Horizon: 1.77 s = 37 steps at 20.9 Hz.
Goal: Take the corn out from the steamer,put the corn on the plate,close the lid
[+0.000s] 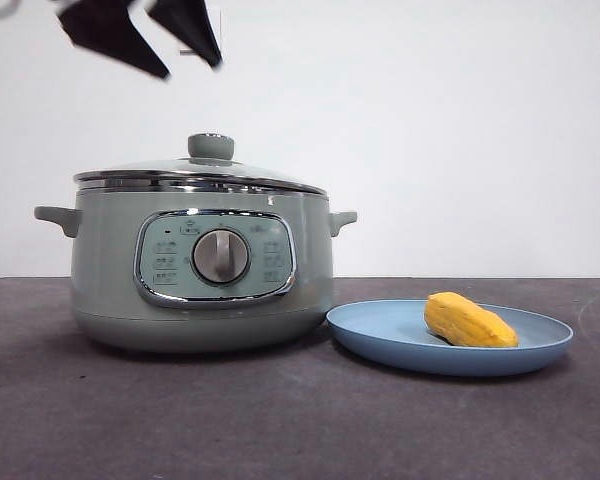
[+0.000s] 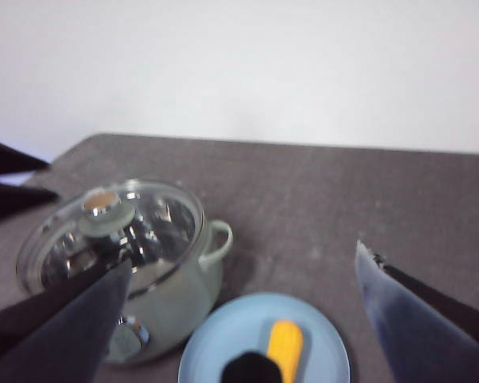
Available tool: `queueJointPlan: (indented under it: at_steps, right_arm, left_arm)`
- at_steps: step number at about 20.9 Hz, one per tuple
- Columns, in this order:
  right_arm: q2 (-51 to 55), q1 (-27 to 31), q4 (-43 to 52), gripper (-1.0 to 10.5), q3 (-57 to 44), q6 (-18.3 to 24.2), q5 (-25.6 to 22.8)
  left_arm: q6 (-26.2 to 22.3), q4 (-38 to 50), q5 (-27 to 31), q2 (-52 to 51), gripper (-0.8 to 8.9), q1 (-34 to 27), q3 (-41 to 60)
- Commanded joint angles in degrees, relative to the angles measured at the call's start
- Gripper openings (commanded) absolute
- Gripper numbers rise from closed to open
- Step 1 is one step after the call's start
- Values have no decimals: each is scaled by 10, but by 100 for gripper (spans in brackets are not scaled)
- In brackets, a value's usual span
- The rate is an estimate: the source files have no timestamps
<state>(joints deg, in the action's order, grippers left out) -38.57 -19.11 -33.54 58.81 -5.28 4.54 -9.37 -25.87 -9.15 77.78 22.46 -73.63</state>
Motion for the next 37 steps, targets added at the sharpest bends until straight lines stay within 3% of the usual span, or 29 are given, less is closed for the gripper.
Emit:
queueJointPlan:
  at_steps: [1,9,16,17,21,22,23,37]
  right_arm:
    - [0,-1,-21,473,-1,11,2]
    - [-6,-1,-107,469,-1,26,113]
    - [-20,-1,-165,424,-1,26,182]
    - [-20,-1,-169,376,-1,26,182]
    - [-24,-1,-185,-22,-1,26,181]
    - [-24,-1,-188,-9,-1,26,181]
    - [-24,-1,-191,-8,-1,26,181]
    - [-24,-1,-196,1,-1,24,176]
  left_arm:
    - [4,-35,0,-43,417,0,4]
    - [43,-200,-6,-181,408,0,4]
    - [59,-308,-77,-251,401,0,4]
    - [63,-316,-79,-254,389,0,4]
    - [64,-353,-79,-261,73,0,4]
    - [64,-358,-79,-261,0,0,4]
    - [64,-363,-79,-261,-11,0,4]
    - [64,-368,-75,-261,-4,0,4]
